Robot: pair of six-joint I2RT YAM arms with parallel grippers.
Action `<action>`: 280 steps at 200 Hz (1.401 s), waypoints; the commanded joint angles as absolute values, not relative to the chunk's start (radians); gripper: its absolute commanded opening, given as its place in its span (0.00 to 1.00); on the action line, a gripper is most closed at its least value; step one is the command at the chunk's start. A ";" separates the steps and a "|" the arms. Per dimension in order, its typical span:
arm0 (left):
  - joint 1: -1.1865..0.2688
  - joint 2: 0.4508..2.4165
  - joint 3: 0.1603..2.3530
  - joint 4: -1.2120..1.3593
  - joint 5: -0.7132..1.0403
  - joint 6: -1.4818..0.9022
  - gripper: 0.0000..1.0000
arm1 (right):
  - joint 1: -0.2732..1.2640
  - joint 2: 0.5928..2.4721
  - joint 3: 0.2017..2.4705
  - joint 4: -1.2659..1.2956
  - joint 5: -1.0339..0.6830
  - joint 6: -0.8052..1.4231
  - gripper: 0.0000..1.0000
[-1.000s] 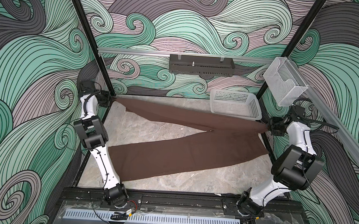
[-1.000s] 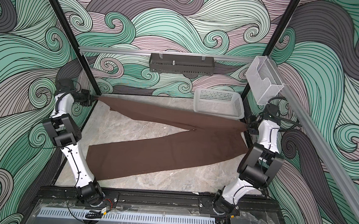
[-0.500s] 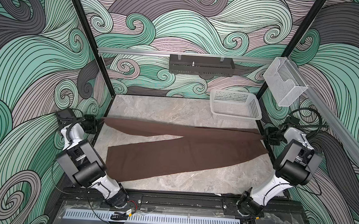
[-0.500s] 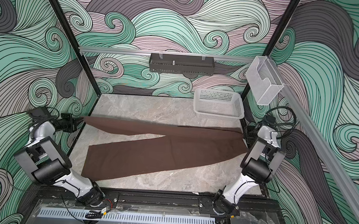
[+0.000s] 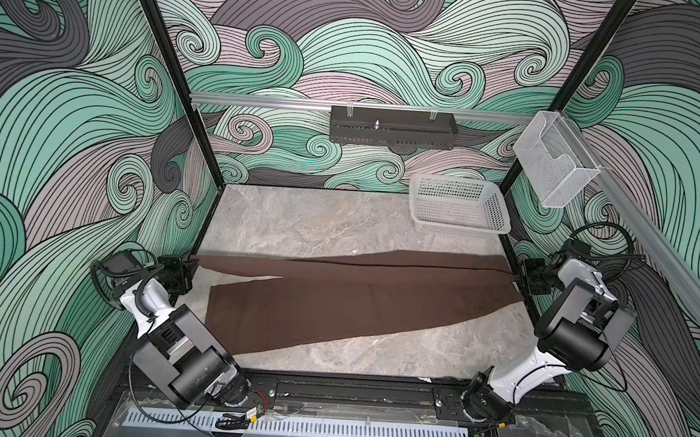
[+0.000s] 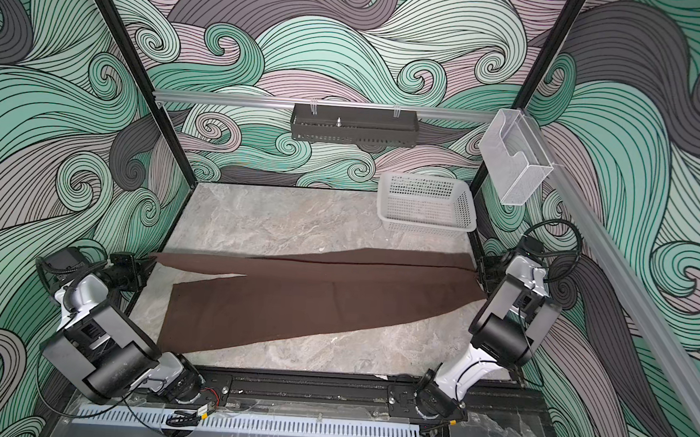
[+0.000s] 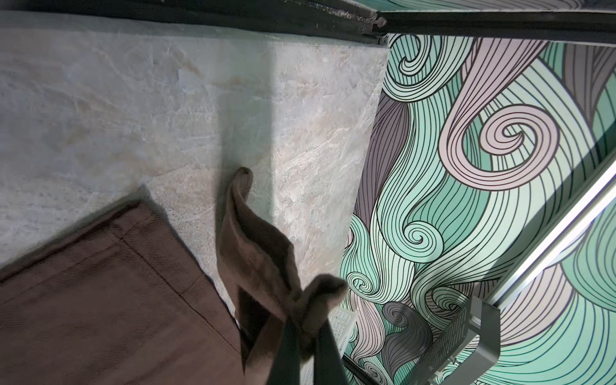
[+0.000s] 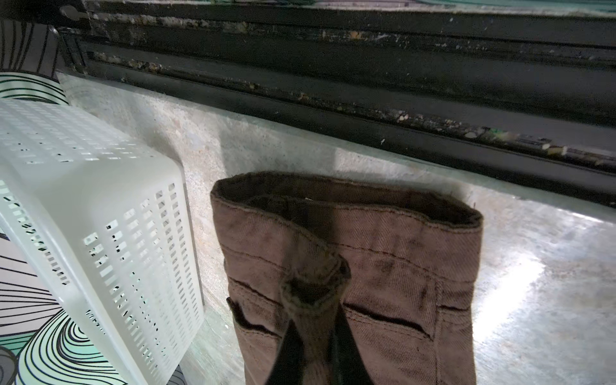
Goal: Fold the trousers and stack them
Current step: 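Fold the held leg toward the robot over the nearer leg with both grippers, then lower the folded leg onto the nearer leg with both grippers, aligning edges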
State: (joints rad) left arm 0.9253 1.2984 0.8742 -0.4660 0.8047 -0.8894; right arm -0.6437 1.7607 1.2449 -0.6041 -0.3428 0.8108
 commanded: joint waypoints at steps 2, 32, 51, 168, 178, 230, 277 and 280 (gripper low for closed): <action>0.932 1.257 0.915 -0.384 0.836 -0.966 0.00 | -0.653 1.750 1.297 -0.619 -0.371 0.808 0.01; 0.934 1.206 0.994 -0.431 0.830 -0.989 0.00 | -0.662 1.697 1.337 -0.662 -0.391 0.810 0.00; 0.959 1.159 0.946 -0.475 0.813 -0.967 0.00 | -0.694 1.640 1.279 -0.666 -0.375 0.815 0.00; 1.268 1.174 0.565 -0.543 0.901 -0.735 0.00 | -0.746 1.648 1.070 -0.645 -0.224 0.808 0.00; 1.269 1.165 0.566 -0.544 0.905 -0.743 0.00 | -0.745 1.648 1.077 -0.649 -0.231 0.811 0.00; 1.263 1.132 0.574 -0.542 0.956 -0.819 0.00 | -0.739 1.604 1.122 -0.676 -0.299 0.845 0.00; 1.367 1.097 0.518 -0.645 0.869 -0.778 0.00 | -0.739 1.605 1.085 -0.688 -0.204 0.809 0.00; 1.368 1.097 0.517 -0.646 0.866 -0.780 0.00 | -0.739 1.607 1.078 -0.683 -0.196 0.807 0.00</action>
State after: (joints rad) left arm 1.3178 1.1095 0.5381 -0.5804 0.9119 -0.7956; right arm -0.7361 1.6161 1.0992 -0.6762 -0.2749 0.8227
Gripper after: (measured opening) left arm 0.057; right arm 0.112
